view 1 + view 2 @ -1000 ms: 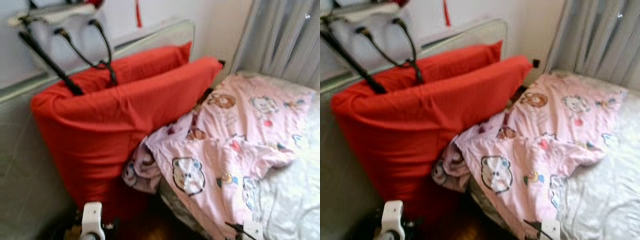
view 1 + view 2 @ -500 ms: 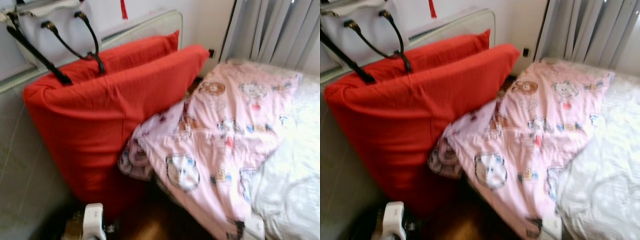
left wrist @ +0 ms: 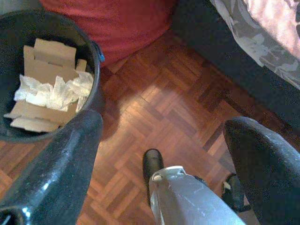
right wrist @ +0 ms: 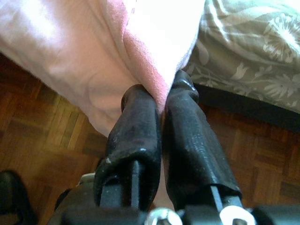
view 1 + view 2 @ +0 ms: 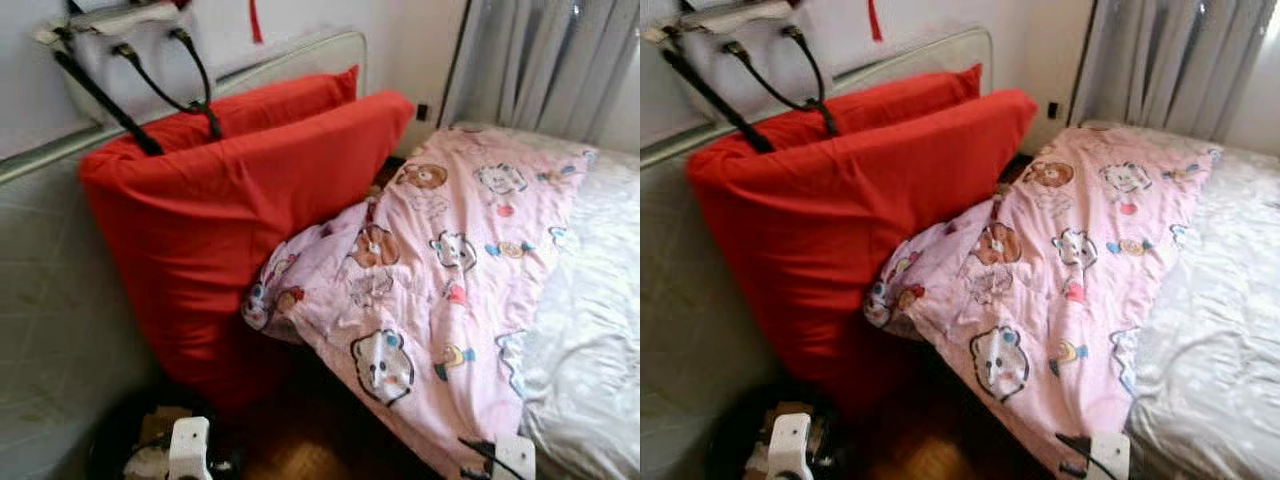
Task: Clean up the room
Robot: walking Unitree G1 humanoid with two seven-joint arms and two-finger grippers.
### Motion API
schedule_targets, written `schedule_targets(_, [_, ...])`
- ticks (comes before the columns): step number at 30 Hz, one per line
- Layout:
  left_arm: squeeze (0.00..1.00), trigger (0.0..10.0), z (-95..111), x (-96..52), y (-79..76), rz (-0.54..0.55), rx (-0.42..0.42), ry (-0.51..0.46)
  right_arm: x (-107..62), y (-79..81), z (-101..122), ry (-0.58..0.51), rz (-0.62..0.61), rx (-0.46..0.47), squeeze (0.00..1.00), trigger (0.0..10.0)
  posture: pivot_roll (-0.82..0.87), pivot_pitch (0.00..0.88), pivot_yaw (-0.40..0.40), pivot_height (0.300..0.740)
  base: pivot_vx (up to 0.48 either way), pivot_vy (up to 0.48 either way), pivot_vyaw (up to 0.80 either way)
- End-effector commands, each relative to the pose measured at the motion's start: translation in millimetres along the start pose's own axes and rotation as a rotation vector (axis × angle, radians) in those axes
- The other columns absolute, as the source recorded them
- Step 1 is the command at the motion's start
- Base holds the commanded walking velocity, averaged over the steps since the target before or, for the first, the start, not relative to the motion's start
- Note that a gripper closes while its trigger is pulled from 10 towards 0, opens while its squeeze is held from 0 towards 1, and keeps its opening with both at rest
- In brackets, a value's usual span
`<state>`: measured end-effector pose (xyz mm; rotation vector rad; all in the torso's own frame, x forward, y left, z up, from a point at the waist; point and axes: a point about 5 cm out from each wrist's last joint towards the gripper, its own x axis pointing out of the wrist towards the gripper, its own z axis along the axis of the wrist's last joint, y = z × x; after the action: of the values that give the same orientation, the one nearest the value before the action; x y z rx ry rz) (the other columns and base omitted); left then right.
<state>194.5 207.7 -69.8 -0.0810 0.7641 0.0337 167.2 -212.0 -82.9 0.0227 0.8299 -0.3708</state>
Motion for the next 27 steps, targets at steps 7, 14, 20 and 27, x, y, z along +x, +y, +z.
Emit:
schedule_targets(7, [0.00, 10.0, 5.8, 1.3, 3.0, 0.000, 0.028, -0.006, 0.2, 1.9, -1.9, 0.029, 0.004, -0.009, 0.00, 10.0, -0.09, 0.000, 0.003, 0.740, 0.000, 0.000, 0.00])
schedule_targets(14, [0.00, 10.0, 5.7, 1.2, 3.2, -0.007, 0.038, -0.002, 0.2, 3.7, -2.5, 0.038, 0.035, 0.003, 0.87, 10.0, -0.10, 0.000, 0.004, 0.740, 0.000, 0.000, 0.00])
schedule_targets(20, [0.00, 10.0, 5.5, 1.2, 3.3, -0.006, 0.040, 0.001, 0.3, 4.1, -3.0, 0.047, 0.043, 0.001, 0.95, 10.0, -0.09, 0.000, 0.003, 0.740, 0.000, 0.000, 0.00])
schedule_targets(27, [0.00, 10.0, 3.7, 1.0, 3.5, -0.001, 0.053, 0.015, 0.1, 4.5, -4.0, 0.053, 0.063, -0.001, 0.90, 10.0, -0.09, 0.000, 0.001, 0.740, 0.000, 0.000, 0.00])
